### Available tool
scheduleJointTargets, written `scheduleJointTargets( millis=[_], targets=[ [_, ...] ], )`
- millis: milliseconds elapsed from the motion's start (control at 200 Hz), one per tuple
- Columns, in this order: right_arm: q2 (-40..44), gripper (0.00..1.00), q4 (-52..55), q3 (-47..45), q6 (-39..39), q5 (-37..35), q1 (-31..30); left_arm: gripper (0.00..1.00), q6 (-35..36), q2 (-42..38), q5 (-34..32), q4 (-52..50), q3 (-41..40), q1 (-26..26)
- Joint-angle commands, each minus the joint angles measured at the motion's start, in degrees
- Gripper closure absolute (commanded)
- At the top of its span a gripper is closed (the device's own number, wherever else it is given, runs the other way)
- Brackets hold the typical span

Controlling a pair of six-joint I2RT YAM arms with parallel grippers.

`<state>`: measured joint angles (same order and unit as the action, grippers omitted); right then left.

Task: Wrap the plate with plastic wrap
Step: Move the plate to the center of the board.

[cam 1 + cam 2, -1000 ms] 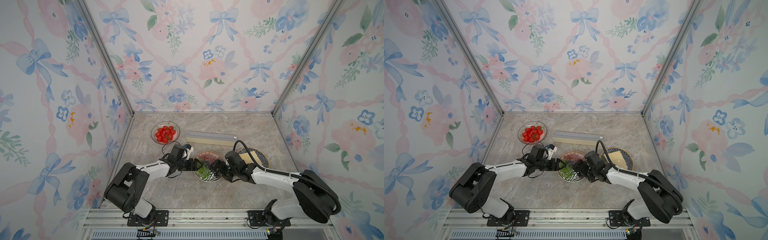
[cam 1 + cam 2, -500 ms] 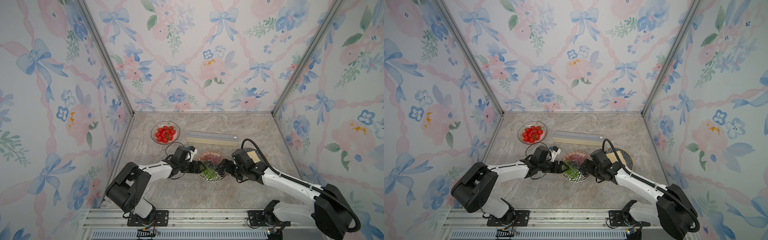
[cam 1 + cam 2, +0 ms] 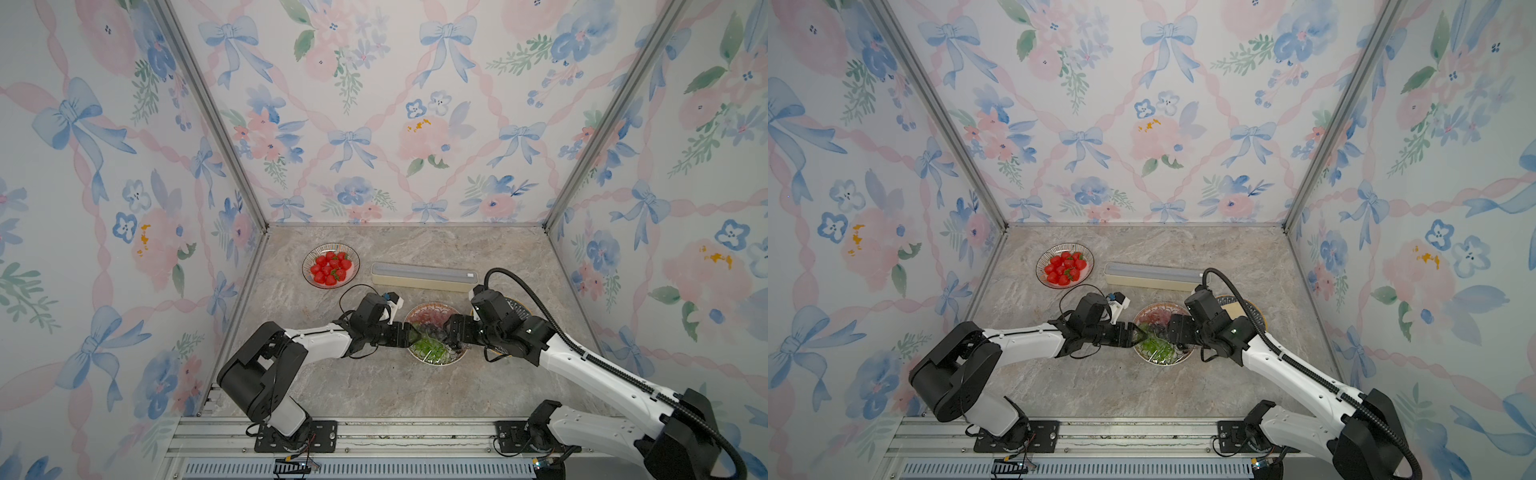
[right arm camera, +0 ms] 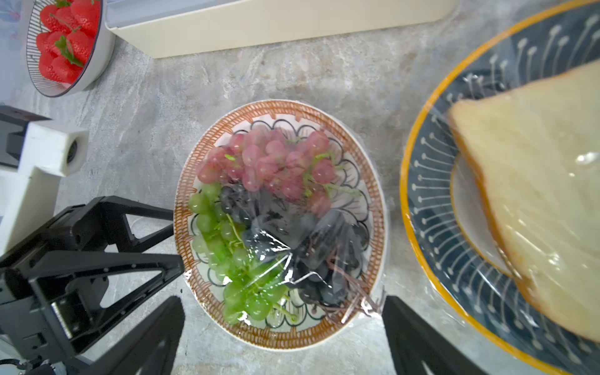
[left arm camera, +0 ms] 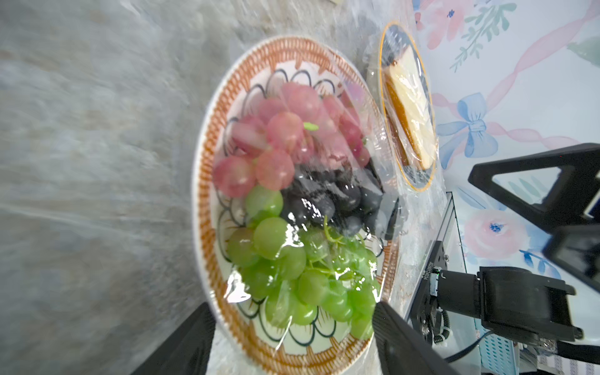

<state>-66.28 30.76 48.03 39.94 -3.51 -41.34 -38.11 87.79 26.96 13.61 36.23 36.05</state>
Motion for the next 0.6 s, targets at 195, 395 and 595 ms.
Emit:
scheduleJointTargets(
  millis=[195,395,595],
  targets=[
    [-21.7,0.03,0.0,20.3,-10.1,-5.5,-11.3,0.21,7.4,-16.5,-6.7,-8.1,-1.9,-18.0],
    [-38.5,0.09,-7.6,30.2,-6.1,4.0,-13.8,0.22,6.7,-20.5,-8.3,-8.5,0.1,-33.2],
    [-48.1,0.11,-3.3,37.7,-6.3,4.0,-13.6,0.21,6.4,-18.5,-6.4,-8.5,5.4,-40.4]
  ],
)
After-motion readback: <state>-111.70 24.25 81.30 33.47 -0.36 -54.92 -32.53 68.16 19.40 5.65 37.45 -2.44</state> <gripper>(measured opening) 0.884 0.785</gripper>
